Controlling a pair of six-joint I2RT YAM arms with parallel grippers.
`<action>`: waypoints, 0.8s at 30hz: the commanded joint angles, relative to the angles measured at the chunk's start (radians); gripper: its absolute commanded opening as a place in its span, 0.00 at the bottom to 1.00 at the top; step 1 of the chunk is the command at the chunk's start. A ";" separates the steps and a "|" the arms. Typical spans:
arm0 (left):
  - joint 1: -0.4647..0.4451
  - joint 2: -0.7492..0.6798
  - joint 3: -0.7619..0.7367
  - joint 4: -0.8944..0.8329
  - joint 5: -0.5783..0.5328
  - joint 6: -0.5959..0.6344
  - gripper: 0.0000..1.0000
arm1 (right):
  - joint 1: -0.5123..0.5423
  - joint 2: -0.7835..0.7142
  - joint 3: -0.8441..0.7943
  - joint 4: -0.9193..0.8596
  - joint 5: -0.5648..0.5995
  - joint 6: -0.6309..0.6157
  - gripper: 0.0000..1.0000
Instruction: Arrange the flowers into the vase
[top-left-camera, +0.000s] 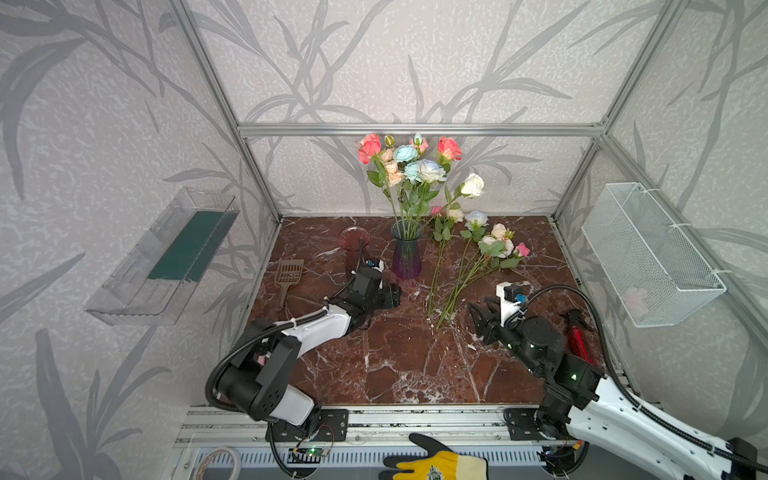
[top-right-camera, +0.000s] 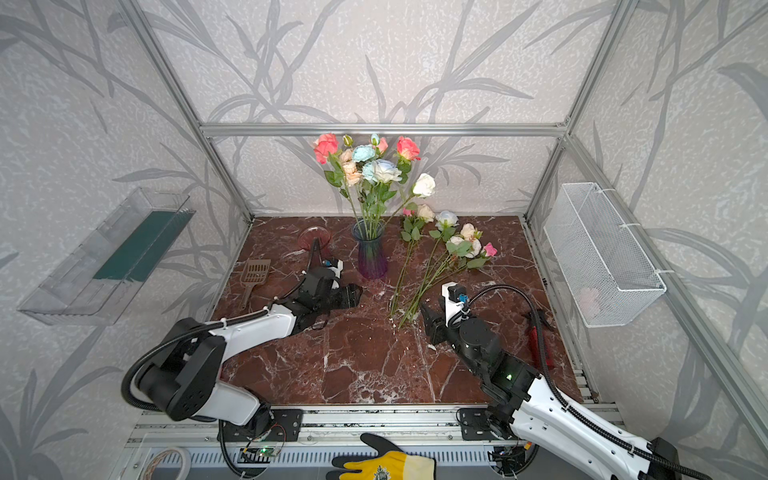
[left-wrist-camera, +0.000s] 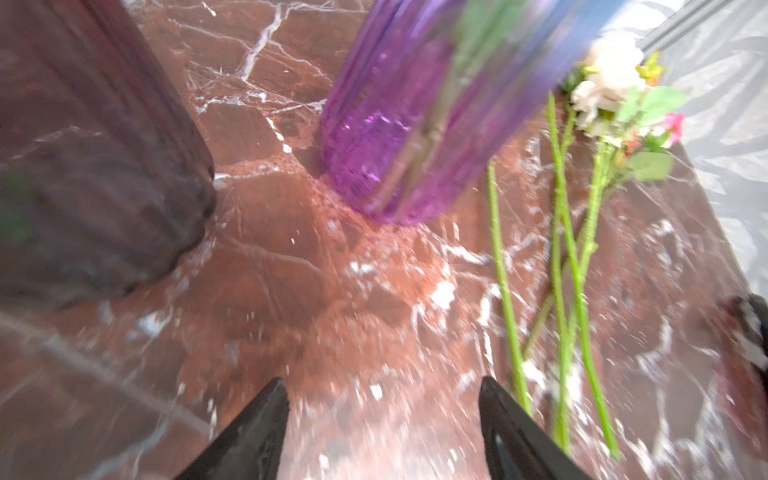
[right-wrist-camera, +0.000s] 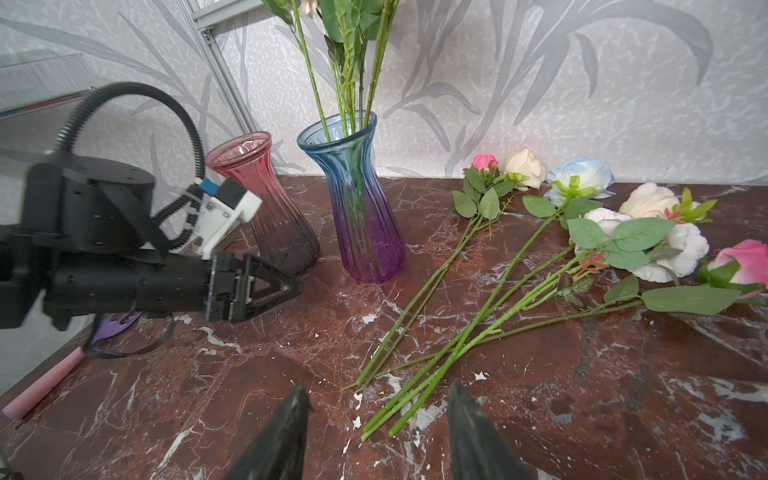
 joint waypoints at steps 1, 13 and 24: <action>-0.046 -0.200 0.039 -0.293 -0.054 -0.005 0.68 | -0.006 -0.010 0.030 0.000 -0.005 0.017 0.54; 0.310 -0.151 0.746 -1.029 -0.078 0.111 0.81 | -0.033 0.136 0.127 -0.102 -0.012 0.092 0.61; 0.494 0.233 1.014 -1.087 0.082 0.168 0.76 | -0.156 0.127 0.136 -0.164 -0.121 0.126 0.65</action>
